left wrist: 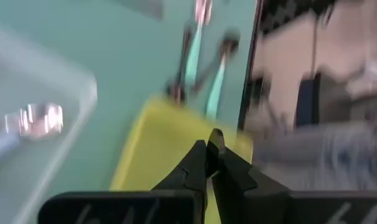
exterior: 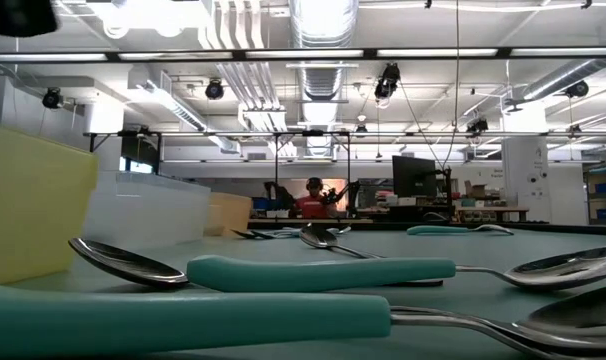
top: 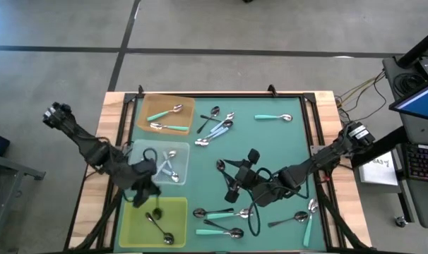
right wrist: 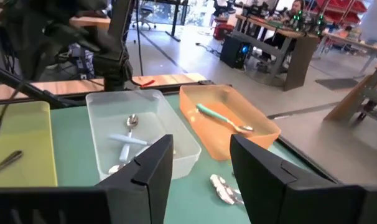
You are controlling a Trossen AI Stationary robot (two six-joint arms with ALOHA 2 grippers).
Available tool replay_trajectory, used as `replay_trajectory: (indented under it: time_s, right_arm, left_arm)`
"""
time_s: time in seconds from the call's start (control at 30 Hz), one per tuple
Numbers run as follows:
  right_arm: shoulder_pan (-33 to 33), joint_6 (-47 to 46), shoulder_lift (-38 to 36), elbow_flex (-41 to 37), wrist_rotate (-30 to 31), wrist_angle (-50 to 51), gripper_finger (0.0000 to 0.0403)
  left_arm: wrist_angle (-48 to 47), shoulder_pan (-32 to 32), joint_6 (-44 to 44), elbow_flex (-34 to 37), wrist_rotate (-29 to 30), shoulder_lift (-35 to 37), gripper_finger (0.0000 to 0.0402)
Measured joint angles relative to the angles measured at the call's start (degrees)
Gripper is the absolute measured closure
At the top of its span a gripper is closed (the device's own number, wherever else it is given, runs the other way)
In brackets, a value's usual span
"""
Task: Sort silverware by color (type)
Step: Put the black spoon into the yellow bin
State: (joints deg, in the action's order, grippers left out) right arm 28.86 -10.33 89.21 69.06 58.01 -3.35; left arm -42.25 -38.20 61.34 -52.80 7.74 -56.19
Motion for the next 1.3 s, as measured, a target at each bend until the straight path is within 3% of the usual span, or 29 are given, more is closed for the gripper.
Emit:
replay_trajectory:
  time_s: [0.17, 0.3, 0.47, 0.77, 1.07, 1.3]
  right_arm:
    - [0.0, -4.7, 0.0, 0.0, -0.4, 3.0, 0.0255]
    - [0.0, -8.7, 0.0, 0.0, -5.5, 4.1, 0.026]
    - [0.0, -15.8, 0.0, 0.6, -12.2, 10.2, 0.0271]
    - [0.4, -41.4, 0.0, 0.9, -20.1, 31.4, 0.0282]
    - [0.6, -58.4, 0.1, 1.0, -45.9, 49.0, 0.0279]
    - [3.9, -65.5, 0.2, 0.9, -70.4, 58.7, 0.0278]
  left_arm:
    - [-7.0, -1.5, 3.4, 0.0, -10.8, -3.7, 0.0402]
    - [-6.8, -1.5, 1.0, 0.0, -17.0, -7.7, 0.0402]
    - [-6.5, -1.5, -0.2, 0.0, -17.8, -12.5, 0.0402]
    - [-3.7, -1.5, -0.5, 0.0, -17.8, -16.7, 0.036]
    - [11.0, -1.4, -7.0, 0.0, -15.7, -17.5, 0.0274]
    - [20.0, -1.4, -16.7, 0.0, -3.9, -17.5, 0.0231]
